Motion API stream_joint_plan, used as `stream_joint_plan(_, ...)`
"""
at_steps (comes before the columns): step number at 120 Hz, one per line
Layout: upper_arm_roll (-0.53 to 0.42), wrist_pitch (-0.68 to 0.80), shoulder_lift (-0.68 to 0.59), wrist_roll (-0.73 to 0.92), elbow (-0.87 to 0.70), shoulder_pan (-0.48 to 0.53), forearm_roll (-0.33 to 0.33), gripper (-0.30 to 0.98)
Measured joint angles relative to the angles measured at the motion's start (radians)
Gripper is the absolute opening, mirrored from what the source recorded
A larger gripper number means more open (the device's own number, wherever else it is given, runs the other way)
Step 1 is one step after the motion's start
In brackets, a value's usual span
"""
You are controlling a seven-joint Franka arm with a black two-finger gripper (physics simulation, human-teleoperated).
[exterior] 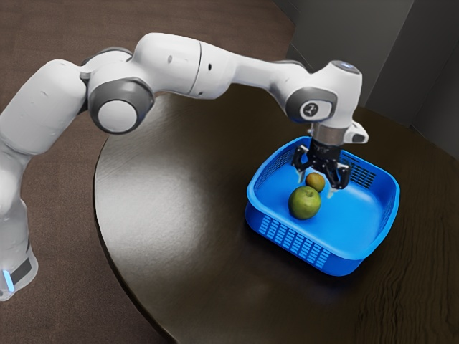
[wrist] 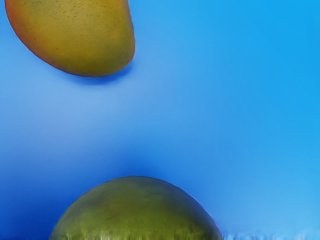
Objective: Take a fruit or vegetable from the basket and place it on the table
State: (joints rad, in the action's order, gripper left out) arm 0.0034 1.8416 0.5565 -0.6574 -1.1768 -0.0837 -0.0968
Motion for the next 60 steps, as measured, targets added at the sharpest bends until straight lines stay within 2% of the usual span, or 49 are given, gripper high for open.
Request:
stream_joint_plan(29, 0.054, 0.000, -0.032, 0.024, -0.067, -0.026, -0.060, 0.66)
stream_joint_plan(60, 0.061, 0.015, -0.022, 0.041, -0.125, -0.027, -0.116, 0.65)
